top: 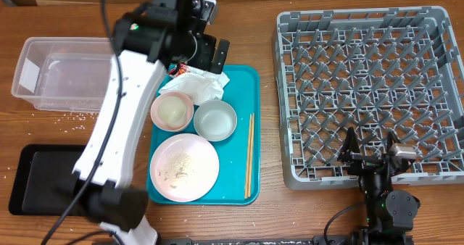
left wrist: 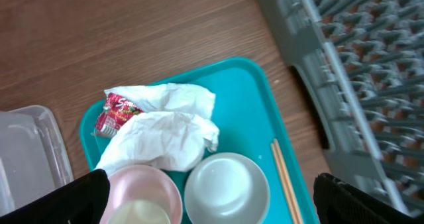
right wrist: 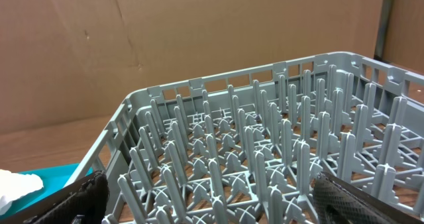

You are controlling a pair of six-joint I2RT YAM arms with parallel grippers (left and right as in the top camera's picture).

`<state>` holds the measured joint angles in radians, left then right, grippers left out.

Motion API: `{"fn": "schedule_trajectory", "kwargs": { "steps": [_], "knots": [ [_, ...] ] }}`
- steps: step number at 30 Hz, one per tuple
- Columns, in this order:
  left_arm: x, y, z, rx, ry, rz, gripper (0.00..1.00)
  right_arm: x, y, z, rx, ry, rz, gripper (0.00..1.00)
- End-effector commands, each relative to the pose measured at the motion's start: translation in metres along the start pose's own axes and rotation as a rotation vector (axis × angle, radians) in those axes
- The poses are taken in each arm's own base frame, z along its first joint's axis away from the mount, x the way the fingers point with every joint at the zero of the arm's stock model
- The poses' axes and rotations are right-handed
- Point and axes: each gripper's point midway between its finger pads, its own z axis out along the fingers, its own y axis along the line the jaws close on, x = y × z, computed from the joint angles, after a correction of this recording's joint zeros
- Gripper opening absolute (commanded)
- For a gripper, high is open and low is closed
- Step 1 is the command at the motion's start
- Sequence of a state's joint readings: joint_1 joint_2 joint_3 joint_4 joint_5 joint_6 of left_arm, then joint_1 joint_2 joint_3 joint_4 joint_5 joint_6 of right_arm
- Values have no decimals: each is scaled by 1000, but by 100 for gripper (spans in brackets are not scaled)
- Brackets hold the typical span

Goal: Sort waste into correct bins and load items into the dishwasher
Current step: 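Reach the left gripper to the white tissue and red wrapper, grasp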

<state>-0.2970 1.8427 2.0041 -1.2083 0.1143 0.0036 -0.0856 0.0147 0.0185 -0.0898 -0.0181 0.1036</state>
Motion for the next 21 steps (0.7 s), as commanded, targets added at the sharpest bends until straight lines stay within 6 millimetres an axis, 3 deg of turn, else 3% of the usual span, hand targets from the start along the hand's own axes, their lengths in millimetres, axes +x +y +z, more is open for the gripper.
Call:
{"fn": "schedule_trajectory", "kwargs": {
  "steps": [1,6,9,14,18,21],
  "knots": [
    [-4,11,39,-42,44,14,100,1,-3,0,13,-8,-3,100],
    [10,17,88,-42,142,5,100,1,-3,0,13,-8,-3,100],
    [29,30,117,-105,233,-5,100,1,-3,0,13,-8,-3,100],
    [58,59,138,-278,346,-140,98,1,-3,0,13,-8,-3,100],
    [71,60,156,-279,394,-158,83,1,-3,0,13,-8,-3,100],
    [79,57,168,-261,428,-171,66,1,-3,0,13,-8,-3,100]
  ]
}}
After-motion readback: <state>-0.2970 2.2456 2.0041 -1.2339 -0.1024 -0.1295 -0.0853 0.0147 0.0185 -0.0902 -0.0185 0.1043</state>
